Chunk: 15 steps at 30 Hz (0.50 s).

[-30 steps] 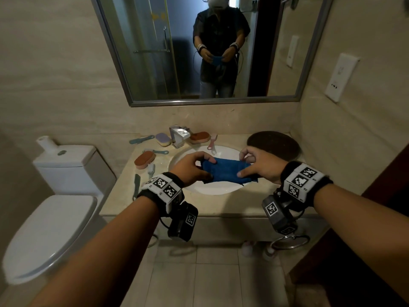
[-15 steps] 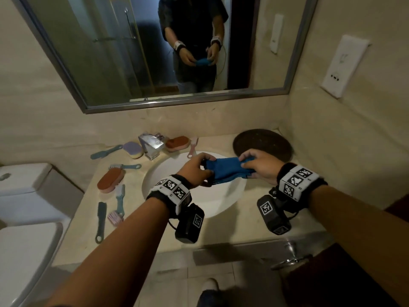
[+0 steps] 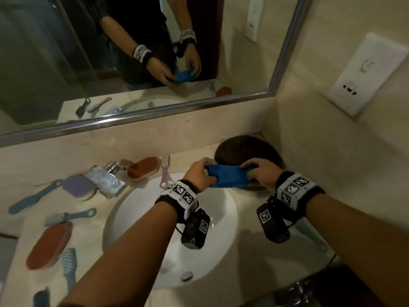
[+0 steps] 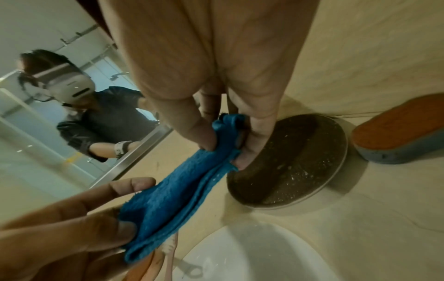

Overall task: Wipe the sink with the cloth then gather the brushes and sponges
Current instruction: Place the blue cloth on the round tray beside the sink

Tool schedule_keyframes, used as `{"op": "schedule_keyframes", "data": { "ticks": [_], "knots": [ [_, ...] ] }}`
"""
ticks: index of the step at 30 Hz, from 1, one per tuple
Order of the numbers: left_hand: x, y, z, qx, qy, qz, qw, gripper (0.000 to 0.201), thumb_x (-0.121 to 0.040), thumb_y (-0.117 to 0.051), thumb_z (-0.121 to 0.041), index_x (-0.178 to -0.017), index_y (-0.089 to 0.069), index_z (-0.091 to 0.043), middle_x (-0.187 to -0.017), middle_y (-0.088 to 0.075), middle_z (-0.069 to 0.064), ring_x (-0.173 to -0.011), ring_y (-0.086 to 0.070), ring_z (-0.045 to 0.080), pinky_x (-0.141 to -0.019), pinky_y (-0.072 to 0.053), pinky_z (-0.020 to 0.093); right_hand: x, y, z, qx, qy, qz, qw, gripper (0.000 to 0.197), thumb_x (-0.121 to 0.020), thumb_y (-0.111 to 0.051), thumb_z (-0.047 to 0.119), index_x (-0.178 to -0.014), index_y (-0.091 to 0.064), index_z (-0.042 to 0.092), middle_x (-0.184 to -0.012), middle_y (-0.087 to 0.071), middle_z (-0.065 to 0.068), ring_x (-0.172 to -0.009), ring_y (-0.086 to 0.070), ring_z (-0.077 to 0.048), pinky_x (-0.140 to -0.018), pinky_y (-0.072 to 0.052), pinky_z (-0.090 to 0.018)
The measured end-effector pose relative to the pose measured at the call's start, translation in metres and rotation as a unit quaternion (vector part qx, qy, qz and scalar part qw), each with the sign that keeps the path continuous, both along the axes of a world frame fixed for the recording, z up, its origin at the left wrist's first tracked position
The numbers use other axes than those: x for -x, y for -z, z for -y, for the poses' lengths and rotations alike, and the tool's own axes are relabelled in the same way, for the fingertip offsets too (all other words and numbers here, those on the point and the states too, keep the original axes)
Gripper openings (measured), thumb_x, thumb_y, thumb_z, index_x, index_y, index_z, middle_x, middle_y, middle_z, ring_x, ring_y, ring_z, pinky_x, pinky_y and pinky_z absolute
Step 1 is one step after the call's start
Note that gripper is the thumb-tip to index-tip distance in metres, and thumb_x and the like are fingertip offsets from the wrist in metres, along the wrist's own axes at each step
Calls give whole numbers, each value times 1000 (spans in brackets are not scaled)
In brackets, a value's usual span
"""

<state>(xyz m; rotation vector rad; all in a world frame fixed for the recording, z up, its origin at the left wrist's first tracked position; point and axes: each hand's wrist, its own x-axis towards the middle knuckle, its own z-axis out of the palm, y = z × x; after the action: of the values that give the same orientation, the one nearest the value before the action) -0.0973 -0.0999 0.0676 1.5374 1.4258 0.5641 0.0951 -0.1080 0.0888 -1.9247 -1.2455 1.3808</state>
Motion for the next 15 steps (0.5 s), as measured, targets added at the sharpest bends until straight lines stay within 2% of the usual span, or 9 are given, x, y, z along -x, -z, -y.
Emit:
{"op": "schedule_keyframes", "data": {
  "ticks": [2, 5, 6, 8, 9, 11, 15],
  "knots": [
    [-6, 5, -17, 6, 8, -5, 1000, 45, -77, -65, 3, -119, -55, -7, -110, -54, 7, -94, -51, 17, -75, -44, 24, -7, 6, -17, 5, 7, 10, 1000, 32, -82, -50, -13, -106, -61, 6, -106, -52, -12, -95, -54, -29, -83, -54, -42],
    [-16, 12, -39, 17, 9, -7, 1000, 44, -78, -65, 1, -120, -55, -8, -107, -52, 6, -86, -51, 18, -66, -43, 21, -17, 14, -42, -4, 5, 38, 999, 32, -79, -51, -14, -96, -60, 12, -106, -54, -13, -97, -56, -31, -91, -52, -48],
    [-19, 15, -46, 21, 8, -10, 1000, 44, -78, -65, 1, -120, -55, -9, -109, -54, 8, -86, -53, 21, -67, -44, 21, -19, 16, -50, -6, 5, 46, 999, 32, -78, -51, -15, -93, -60, 12, -107, -55, -13, -98, -56, -31, -90, -53, -48],
    [-27, 22, -63, 28, 3, -25, 999, 45, -78, -65, 0, -120, -56, -10, -117, -58, 12, -96, -57, 27, -75, -44, 22, -27, 22, -67, 1, -1, 50, 999, 33, -77, -51, -17, -89, -58, 13, -108, -54, -13, -101, -56, -31, -89, -53, -46],
    [-32, 24, -73, 32, 0, -28, 999, 45, -78, -65, 1, -120, -56, -11, -120, -58, 12, -101, -58, 27, -77, -43, 22, -31, 26, -77, 9, -7, 50, 999, 33, -77, -51, -17, -86, -58, 14, -110, -53, -13, -103, -56, -31, -90, -53, -45],
    [-40, 28, -89, 43, -3, -34, 998, 46, -77, -65, 2, -121, -56, -12, -121, -59, 12, -98, -57, 24, -78, -44, 22, -38, 32, -92, 24, -8, 59, 998, 33, -79, -52, -15, -83, -58, 17, -112, -51, -11, -106, -56, -33, -89, -54, -44],
    [-59, 42, -125, 48, 11, -57, 997, 50, -74, -66, 2, -121, -56, -11, -122, -58, 12, -110, -57, 27, -84, -43, 22, -54, 52, -124, 16, -18, 104, 994, 33, -83, -49, -9, -92, -58, 21, -115, -52, -9, -107, -55, -33, -88, -54, -45]
  ]
}}
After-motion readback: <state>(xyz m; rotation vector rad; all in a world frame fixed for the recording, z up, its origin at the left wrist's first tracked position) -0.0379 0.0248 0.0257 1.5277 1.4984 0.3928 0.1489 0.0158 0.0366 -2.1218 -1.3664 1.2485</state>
